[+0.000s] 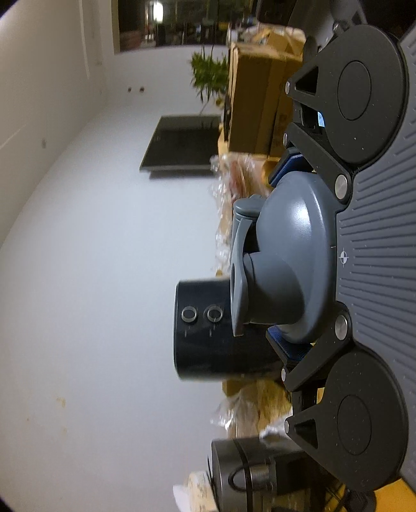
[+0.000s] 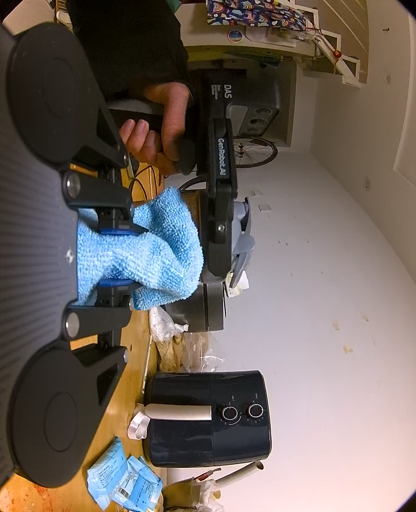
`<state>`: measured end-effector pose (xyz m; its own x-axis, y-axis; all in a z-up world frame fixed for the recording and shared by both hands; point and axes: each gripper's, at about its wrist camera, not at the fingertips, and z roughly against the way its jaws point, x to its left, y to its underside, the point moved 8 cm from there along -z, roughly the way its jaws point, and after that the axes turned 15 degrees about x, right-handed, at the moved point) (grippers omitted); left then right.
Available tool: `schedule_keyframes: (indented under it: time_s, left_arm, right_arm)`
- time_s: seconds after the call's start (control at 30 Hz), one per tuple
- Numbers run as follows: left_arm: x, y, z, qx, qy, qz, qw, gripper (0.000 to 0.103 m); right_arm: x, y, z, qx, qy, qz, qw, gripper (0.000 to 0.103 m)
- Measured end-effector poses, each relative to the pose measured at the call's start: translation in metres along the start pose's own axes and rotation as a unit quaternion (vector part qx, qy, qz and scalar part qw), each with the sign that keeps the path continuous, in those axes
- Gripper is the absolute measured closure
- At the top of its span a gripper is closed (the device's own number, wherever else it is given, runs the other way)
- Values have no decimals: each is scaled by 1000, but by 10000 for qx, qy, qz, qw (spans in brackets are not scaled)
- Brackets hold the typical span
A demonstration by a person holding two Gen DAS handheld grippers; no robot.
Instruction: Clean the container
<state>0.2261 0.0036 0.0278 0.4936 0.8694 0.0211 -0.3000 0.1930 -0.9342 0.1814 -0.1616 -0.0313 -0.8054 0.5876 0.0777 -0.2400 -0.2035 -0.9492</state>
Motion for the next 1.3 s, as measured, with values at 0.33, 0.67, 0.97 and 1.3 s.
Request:
schedule_keyframes:
  time_s: [0.33,0.67,0.97,1.3]
  left_arm:
    - [4,4,-1,-26,685,-204,9974,9]
    - [5,4,-5,-48,1102,-342,9933,9]
    - [5,7,-8,-57,1101,-336,9933,9]
    - [6,6,-8,-43,1103,-333,9933,9]
  right_arm:
    - [1,1,1,7,-25,-6,10000,80]
    - [2,1,3,-15,-33,-2,10000,80]
    - [4,0,4,-19,13,58,10000,80]
    - [11,-4,-2,108,41,233,9997,80]
